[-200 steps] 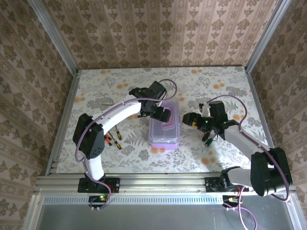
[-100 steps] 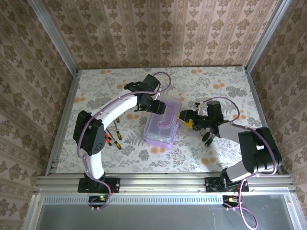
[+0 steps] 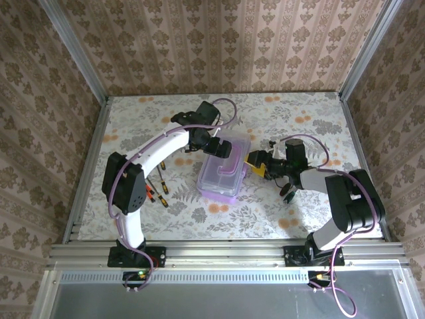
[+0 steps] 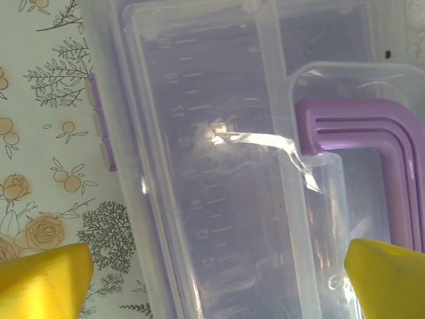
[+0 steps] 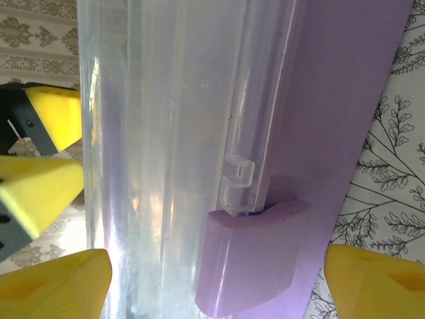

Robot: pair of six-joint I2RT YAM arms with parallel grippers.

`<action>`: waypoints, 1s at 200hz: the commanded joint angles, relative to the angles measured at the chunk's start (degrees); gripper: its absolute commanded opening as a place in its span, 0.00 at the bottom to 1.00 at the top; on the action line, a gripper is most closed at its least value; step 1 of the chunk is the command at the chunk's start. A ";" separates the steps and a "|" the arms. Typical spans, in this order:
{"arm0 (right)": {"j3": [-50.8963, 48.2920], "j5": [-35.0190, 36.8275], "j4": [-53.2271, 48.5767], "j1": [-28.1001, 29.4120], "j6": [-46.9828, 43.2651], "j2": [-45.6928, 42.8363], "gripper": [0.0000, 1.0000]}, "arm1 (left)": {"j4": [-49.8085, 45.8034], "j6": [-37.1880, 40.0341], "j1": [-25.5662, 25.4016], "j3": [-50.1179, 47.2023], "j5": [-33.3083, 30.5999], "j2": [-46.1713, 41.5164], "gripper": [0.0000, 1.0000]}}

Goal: Pack the tool kit

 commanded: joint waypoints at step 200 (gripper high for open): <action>-4.41 -0.16 13.85 1.93 8.68 -1.48 0.94 | -4.56 1.64 2.43 -0.94 3.93 4.56 0.69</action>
